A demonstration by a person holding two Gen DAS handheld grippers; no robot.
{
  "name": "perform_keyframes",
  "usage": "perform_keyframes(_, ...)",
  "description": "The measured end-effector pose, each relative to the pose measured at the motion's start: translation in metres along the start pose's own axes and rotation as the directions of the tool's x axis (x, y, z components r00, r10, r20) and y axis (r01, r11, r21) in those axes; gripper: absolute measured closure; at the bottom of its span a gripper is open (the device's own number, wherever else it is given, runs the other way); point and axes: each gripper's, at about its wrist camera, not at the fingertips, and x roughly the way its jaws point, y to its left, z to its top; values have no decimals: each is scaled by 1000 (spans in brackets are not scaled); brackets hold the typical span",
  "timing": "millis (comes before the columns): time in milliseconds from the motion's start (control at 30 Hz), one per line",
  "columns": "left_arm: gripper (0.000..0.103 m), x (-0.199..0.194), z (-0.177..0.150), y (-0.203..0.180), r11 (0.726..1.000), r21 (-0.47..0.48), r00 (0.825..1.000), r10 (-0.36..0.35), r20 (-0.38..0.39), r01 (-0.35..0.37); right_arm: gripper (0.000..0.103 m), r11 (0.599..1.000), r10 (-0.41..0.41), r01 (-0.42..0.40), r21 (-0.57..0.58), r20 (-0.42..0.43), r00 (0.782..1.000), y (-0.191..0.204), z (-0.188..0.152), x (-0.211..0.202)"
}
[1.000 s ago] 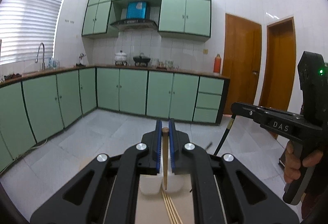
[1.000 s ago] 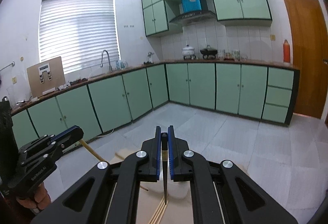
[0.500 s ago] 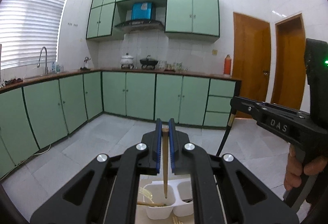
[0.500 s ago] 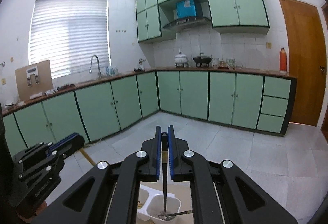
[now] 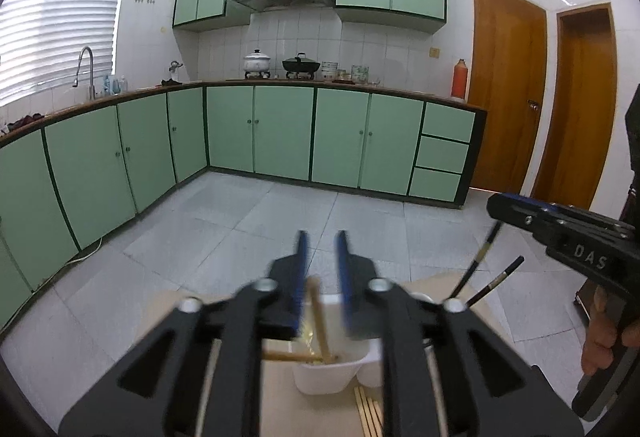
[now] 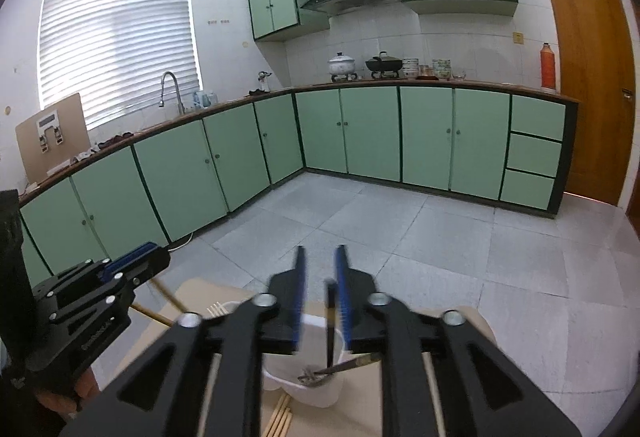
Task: Organize utensils
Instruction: 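Lift both chopsticks, lower them into the white holder and open both tools, then withdraw both open tools from the holder back over the remaining chopsticks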
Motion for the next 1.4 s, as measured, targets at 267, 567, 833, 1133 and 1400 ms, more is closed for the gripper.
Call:
perform_keyframes(267, 47, -48, -5, 12, 1000, -21, 998, 13, 67, -11, 52, 998, -56, 55, 17, 100, 993, -4, 0, -48)
perform_keyframes(567, 22, -105, -42, 5, 1000, -11, 995, 17, 96, -16, 23, 994, -108, 107, 20, 149, 983, 8, -48, -102)
perform_keyframes(833, 18, -133, -93, -7, 999, 34, 999, 24, 44, -26, 20, 992, -124, 122, 26, 90, 988, 23, -113, -125)
perform_keyframes(1133, 18, -139, -157, -10, 996, 67, 997, 64, -43, -61, 18, 988, -149, 148, 52, 33, 988, 38, -176, -132)
perform_keyframes(1400, 18, -142, -194, 0, 996, 10, 990, 90, -106, -89, 18, 990, -135, 137, 22, -58, 989, 52, -214, -128)
